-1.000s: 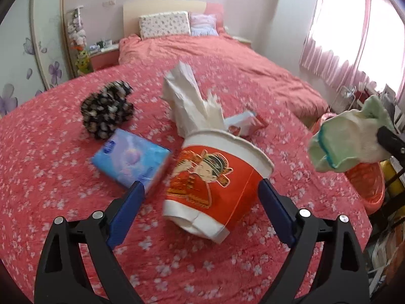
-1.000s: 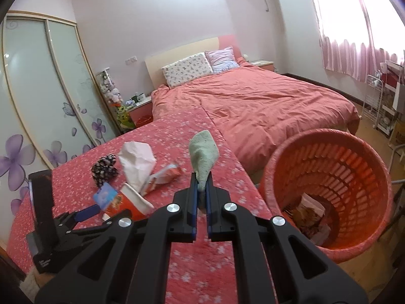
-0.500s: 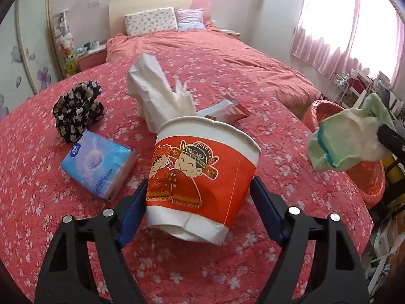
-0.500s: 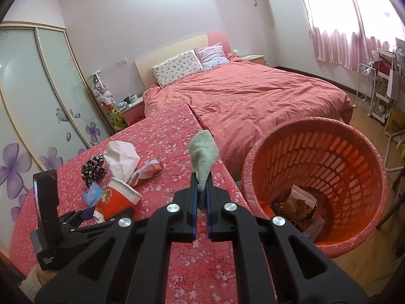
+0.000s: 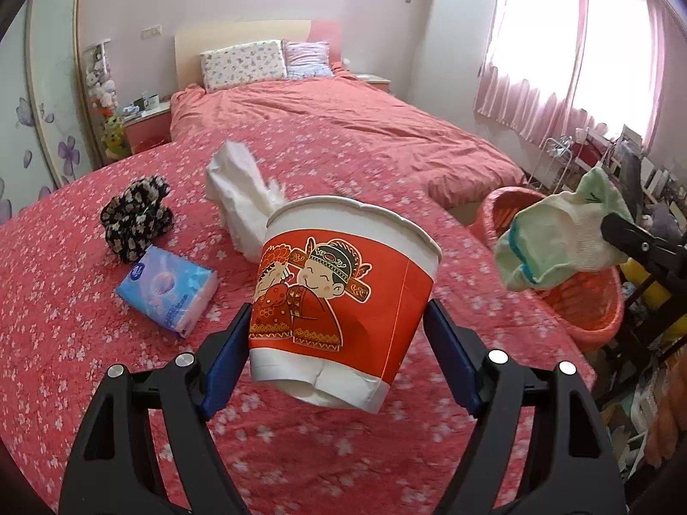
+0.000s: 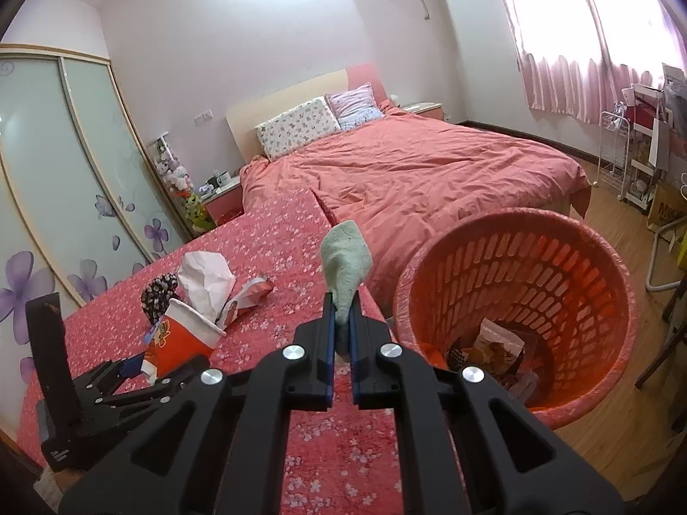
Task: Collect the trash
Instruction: 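Carry the paper cup and green cloth over the orange basket and open both tools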
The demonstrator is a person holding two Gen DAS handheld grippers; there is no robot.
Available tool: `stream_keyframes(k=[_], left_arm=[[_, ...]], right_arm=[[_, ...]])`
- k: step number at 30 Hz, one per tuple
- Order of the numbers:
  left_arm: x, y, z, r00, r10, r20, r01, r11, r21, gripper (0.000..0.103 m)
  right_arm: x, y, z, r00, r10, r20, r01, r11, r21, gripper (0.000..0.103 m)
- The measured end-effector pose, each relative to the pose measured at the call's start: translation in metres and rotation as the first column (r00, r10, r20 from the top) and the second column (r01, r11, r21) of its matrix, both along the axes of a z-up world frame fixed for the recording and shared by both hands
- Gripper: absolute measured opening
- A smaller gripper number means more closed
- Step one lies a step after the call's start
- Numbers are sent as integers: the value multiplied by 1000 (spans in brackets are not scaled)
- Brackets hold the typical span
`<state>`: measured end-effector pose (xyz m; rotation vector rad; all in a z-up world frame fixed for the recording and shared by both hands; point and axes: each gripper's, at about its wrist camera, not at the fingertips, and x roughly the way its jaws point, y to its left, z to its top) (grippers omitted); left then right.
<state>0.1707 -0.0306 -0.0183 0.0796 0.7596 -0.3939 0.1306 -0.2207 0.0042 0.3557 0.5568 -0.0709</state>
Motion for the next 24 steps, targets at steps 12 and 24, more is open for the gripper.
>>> stream_keyframes(k=[12,24], left_arm=[[-19,-44,25,996,-72,57,76,995,-67,78],[-25,-95,32,984,-160,76,168,980,-111,78]], right_arm=[[-21,-35,8,994,-107,28,108,992,-57,6],[-34,-78,-5,979,-201,29,202,977,-65,6]])
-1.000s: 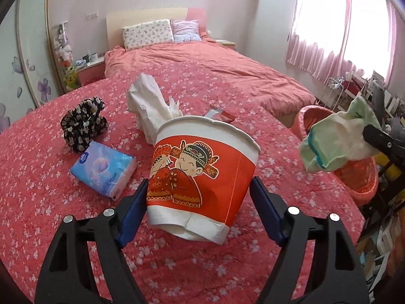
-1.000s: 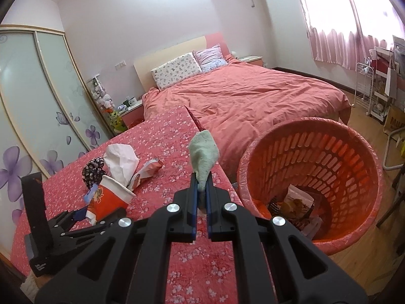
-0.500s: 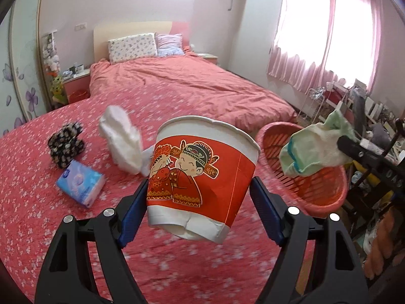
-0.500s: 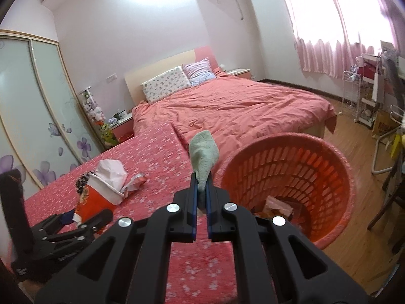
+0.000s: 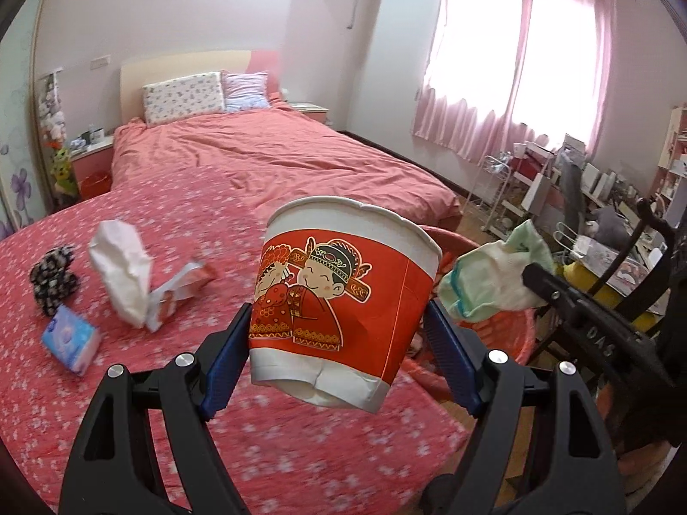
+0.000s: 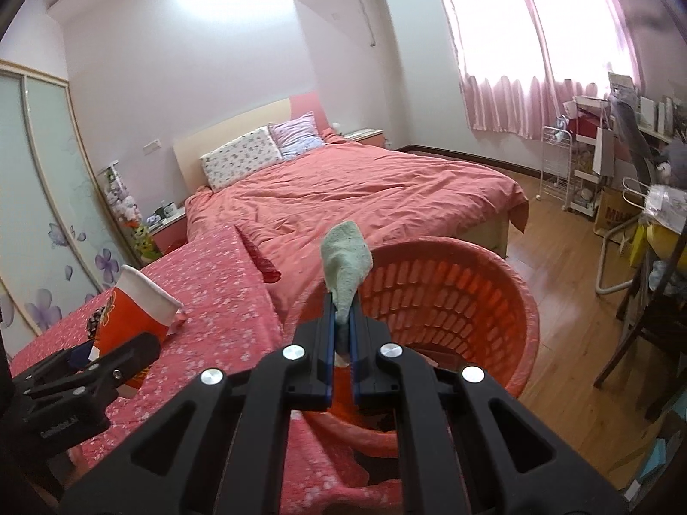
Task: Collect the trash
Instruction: 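Carry the paper cup and green cloth over the orange basket and open both tools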
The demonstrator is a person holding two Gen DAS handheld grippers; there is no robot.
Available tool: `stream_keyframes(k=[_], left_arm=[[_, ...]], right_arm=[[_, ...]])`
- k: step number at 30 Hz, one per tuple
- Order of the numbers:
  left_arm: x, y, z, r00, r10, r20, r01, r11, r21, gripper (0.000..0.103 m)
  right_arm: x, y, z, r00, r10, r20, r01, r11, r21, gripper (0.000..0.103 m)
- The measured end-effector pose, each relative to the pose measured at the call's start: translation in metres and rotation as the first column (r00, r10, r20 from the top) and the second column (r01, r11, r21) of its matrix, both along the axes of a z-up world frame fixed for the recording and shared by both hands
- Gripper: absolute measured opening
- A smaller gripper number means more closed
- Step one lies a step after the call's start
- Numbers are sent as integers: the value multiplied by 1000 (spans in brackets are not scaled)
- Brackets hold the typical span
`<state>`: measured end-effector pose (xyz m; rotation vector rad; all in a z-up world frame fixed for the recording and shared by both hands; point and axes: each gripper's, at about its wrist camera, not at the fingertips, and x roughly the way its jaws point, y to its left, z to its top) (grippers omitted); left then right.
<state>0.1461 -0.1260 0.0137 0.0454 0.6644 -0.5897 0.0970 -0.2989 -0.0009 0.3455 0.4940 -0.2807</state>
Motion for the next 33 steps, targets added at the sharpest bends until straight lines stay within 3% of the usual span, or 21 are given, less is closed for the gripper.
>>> stream_keyframes(k=[18,33], left_arm=[[4,-64,-18,993,-113,-20,113,994,1,78],[14,-97,-35,986,-145,-78,147,989,23,78]], right_arm=[[2,-51,-27,997,-72,-14,73,996,42,6],[13,-75,-41,996,-85,-30,87,994,71,7]])
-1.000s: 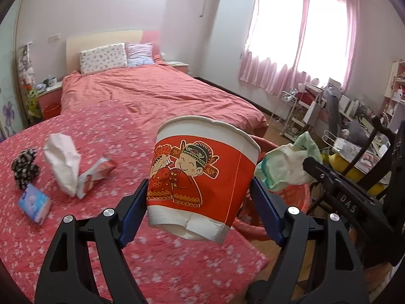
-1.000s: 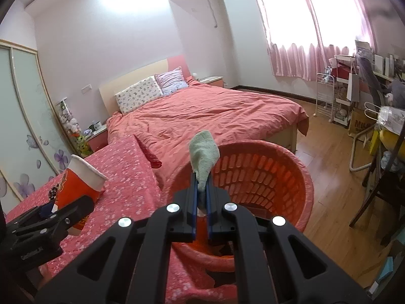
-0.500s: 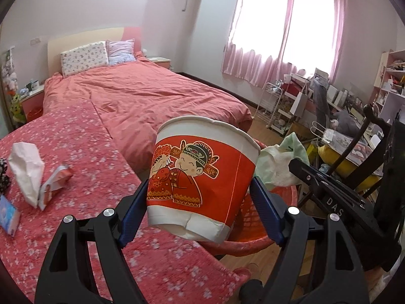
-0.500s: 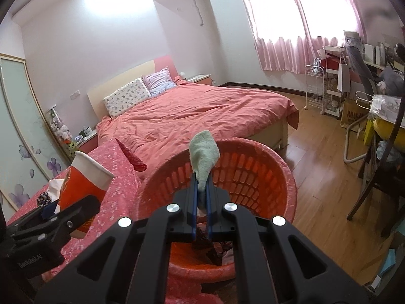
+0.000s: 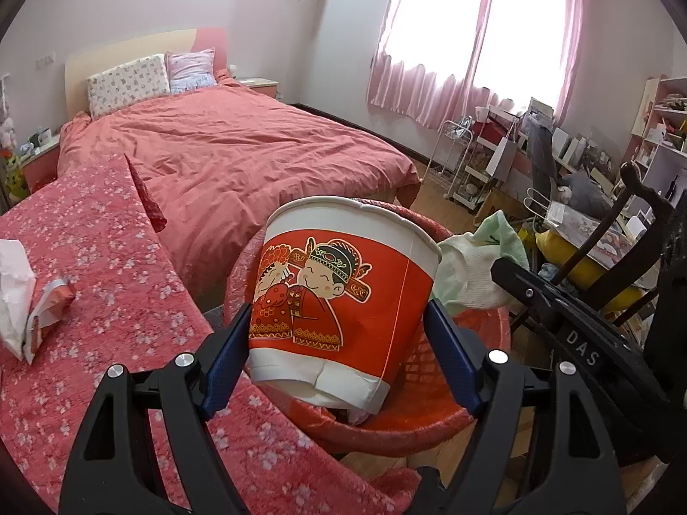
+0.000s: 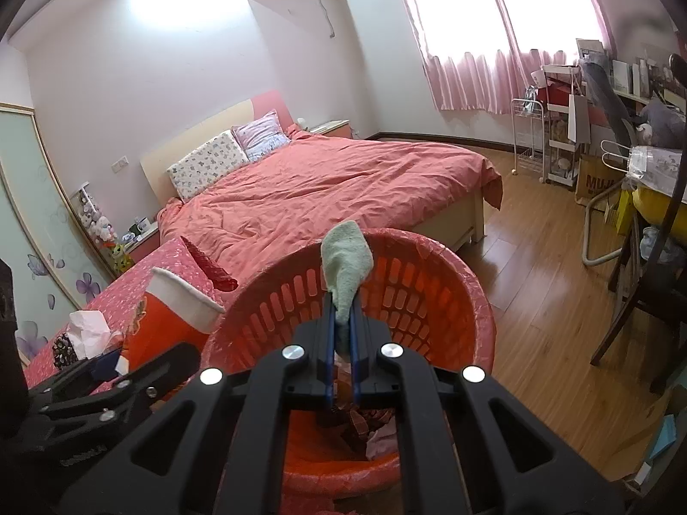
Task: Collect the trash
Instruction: 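Carry the paper cup and green cloth over the orange basket and open both tools, then move both tools back over the bed toward the blue tissue pack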
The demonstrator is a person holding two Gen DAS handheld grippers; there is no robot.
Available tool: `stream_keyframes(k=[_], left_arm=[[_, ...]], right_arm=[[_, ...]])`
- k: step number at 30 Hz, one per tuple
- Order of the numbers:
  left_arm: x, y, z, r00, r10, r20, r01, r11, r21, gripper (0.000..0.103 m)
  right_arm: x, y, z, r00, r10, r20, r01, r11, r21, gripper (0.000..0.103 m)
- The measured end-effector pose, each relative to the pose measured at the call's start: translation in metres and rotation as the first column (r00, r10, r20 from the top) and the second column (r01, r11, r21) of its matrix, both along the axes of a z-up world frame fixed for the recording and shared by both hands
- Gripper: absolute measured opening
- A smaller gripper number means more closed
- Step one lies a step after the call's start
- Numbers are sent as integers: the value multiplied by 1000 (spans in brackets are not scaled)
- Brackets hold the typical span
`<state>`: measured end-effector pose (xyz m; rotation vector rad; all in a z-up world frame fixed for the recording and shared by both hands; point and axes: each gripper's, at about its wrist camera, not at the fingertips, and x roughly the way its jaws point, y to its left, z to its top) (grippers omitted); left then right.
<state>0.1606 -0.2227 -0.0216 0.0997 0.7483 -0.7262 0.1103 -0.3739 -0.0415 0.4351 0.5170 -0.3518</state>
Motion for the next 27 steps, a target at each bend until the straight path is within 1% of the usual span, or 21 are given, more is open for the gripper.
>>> stream_keyframes(k=[2,5,7,9,10,12,14,21,23,27], left_arm=[[2,-2,-3,1000,0,-7,0,1000,8,78],[5,-7,-10,1000,-3,-29,4,1000,29,78],[10,-8,-15,998,-3,-56,5,999,37,79],[12,-7,-20,997,1,-78,3,999,45,81],[13,-6,-21,996,3,-84,1,999,47,83],[14,-4,-23,996,9,-94,-4,999,52,83],[14,0,-23,996,20,-91,-15,998,55,83],[12,26,-16,995,87,-51,-83,994,76,83],[14,35,-15,994,102,-39,-99,992,85,83],[12,62,-9,987,161,11,-161,981,108,83]], right_arm=[[4,-3,-3,1000,5,-2,-5,1000,13,8],[6,-8,-6,1000,5,-4,-5,1000,23,18],[8,-11,-8,1000,4,-9,-4,1000,28,21],[7,-12,-9,1000,-1,-9,1,999,32,27],[7,-12,-10,1000,-2,-9,3,999,34,29],[5,-13,-11,1000,-9,-10,10,999,34,32],[4,-14,-12,1000,-16,-13,17,999,33,33],[1,-7,-8,999,-36,-13,36,999,6,51],[1,-3,-5,999,-30,-15,30,1000,-4,52],[3,11,-1,1000,-12,-23,11,1000,-26,53]])
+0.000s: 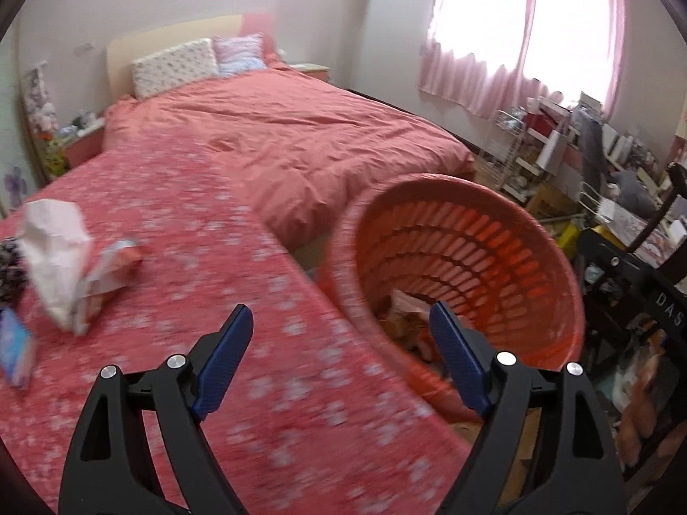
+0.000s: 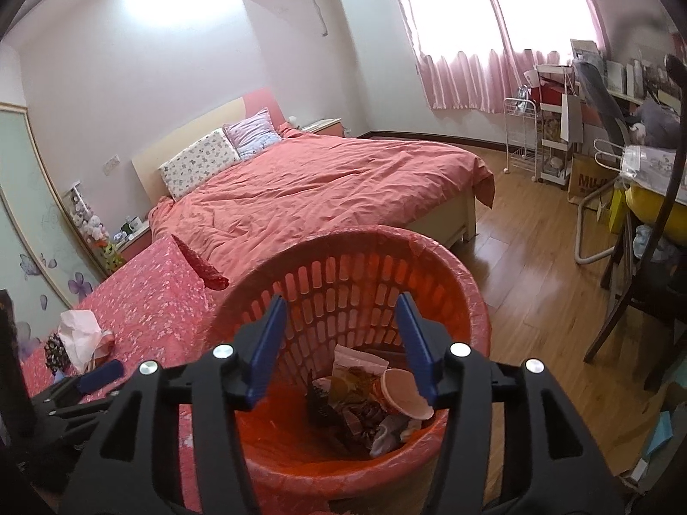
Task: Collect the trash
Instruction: 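Move both tools back over the bed toward the blue tissue pack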
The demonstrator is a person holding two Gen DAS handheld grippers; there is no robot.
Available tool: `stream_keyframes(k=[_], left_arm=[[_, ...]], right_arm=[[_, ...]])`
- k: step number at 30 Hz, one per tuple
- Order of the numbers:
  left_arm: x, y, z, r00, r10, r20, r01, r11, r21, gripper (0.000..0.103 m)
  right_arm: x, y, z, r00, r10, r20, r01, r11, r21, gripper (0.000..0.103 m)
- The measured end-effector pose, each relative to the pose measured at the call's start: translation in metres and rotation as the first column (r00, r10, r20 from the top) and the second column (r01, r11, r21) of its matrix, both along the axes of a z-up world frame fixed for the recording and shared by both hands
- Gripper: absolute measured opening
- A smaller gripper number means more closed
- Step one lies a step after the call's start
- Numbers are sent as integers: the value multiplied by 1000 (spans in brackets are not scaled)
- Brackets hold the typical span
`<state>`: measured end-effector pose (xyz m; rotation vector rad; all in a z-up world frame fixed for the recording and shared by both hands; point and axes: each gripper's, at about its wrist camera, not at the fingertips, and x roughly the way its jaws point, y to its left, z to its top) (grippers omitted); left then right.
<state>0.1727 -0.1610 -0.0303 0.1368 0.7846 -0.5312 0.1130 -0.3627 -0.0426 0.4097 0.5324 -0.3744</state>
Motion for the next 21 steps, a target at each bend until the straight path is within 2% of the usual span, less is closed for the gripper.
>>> stream_keyframes(k=[6,11,13,16,17,21], left_arm=[[2,53,8,990,132,42,-134,990,32,83],[7,107,13,957,274,98,-282,956,79,83],[13,132,14,929,349,125,-362,926,106,83],[28,169,11,882,456,120,-470,874,126,83],[35,182,9,858,502,111,-513,849,128,83],[58,209,3,804,593,37,-593,798,104,83]], right_arm=[[8,32,6,998,59,-15,-59,998,-26,54],[19,70,8,990,136,-30,-137,990,-36,55],[25,90,7,984,176,-38,-177,983,-43,56],[34,120,6,970,237,-50,-240,969,-56,58],[38,132,5,964,262,-56,-265,963,-58,58],[45,165,1,942,325,-79,-331,941,-75,59]])
